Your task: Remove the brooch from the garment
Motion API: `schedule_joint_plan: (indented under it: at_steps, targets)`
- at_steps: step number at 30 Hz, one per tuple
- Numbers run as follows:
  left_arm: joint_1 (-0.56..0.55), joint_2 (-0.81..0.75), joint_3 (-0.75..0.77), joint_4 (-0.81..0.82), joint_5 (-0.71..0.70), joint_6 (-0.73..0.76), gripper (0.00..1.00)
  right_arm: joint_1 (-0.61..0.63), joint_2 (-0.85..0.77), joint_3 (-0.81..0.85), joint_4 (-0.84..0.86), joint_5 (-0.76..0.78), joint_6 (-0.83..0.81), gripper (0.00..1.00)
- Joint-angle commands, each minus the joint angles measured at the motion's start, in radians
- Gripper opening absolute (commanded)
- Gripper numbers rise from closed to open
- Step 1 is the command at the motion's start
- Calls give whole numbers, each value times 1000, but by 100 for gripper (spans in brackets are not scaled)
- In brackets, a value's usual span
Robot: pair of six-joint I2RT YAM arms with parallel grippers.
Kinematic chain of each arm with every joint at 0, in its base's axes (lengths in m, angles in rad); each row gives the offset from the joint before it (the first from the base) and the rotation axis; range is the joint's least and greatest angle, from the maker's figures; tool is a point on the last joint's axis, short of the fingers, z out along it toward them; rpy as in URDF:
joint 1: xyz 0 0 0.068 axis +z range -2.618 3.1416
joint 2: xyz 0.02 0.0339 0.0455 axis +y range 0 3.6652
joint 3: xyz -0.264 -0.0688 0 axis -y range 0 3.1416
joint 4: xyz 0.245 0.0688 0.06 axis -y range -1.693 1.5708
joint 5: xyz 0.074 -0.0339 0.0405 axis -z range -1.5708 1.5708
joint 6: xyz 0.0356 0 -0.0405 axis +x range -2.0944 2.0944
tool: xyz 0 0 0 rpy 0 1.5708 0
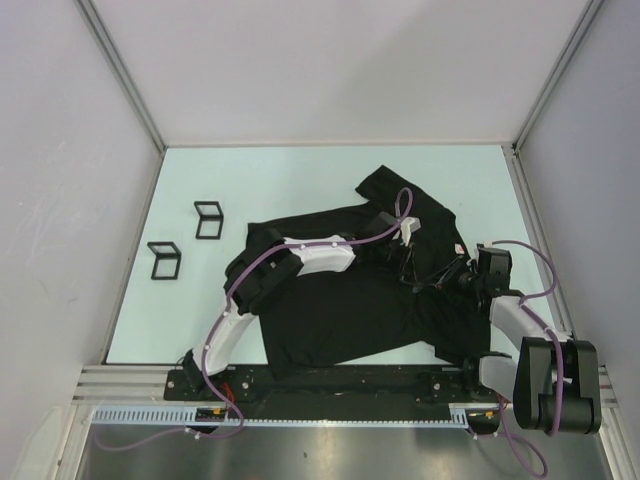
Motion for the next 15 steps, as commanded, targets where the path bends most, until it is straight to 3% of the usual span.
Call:
schedule_joint_plan:
  at_steps: [1, 10, 15]
  targets:
    - [-4, -115, -31, -26, -48, 60, 30, -5, 11, 3, 36, -29, 29, 22]
    - [-7, -193, -119, 46, -14, 103, 55, -7, 11, 3, 71, -30, 47, 22]
    - [-21, -216, -165, 87, -25, 155, 53, -7, 11, 3, 68, -14, 84, 24]
